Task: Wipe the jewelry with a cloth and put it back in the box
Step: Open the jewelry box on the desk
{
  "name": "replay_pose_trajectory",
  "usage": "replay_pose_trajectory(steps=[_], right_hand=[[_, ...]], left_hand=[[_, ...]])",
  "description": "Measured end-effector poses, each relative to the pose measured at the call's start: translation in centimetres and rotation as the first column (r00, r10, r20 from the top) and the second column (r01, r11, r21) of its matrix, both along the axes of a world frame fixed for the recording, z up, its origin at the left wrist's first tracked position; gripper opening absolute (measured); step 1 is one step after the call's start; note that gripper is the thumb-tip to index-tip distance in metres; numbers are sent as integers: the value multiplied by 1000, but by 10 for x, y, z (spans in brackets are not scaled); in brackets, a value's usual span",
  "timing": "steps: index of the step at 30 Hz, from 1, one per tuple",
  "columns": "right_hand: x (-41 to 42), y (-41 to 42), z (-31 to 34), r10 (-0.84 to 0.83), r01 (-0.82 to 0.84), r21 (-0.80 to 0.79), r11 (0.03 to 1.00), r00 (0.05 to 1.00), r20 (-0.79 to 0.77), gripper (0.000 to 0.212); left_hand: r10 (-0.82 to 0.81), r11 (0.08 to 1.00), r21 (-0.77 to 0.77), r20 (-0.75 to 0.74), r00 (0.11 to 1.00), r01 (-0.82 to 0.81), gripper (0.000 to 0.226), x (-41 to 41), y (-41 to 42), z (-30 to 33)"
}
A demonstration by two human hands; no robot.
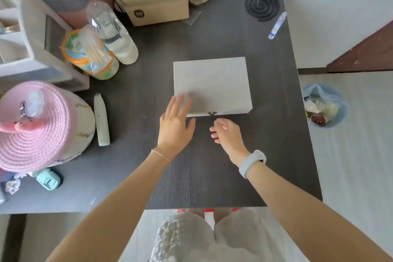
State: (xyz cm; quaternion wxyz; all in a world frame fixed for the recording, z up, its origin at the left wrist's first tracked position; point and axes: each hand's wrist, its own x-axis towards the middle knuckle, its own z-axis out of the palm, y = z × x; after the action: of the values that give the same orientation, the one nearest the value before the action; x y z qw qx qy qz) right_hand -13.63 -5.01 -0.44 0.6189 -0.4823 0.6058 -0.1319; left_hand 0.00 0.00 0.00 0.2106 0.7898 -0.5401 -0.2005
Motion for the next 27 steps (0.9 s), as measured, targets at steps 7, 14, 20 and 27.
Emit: replay_pose_trajectory(steps=[7, 14, 20, 27], right_hand=[[28, -4, -6, -216, 208, 124, 970, 975, 53, 29], [23, -3, 12, -241, 235, 57, 970, 957, 161, 15], [-19, -13, 13, -289, 181, -490, 853, 945, -154, 26], [-27, -23, 30, -206, 169, -334, 927, 975, -78, 27]], left_hand=[[-66, 997, -28, 86, 994, 68, 44, 8, -4, -21], [-75, 997, -28, 70, 995, 77, 49, 8, -3, -20], [223, 974, 4, -174, 959, -226, 65, 3, 0, -15], [417, 908, 115, -346, 841, -403, 58, -2, 4, -9]])
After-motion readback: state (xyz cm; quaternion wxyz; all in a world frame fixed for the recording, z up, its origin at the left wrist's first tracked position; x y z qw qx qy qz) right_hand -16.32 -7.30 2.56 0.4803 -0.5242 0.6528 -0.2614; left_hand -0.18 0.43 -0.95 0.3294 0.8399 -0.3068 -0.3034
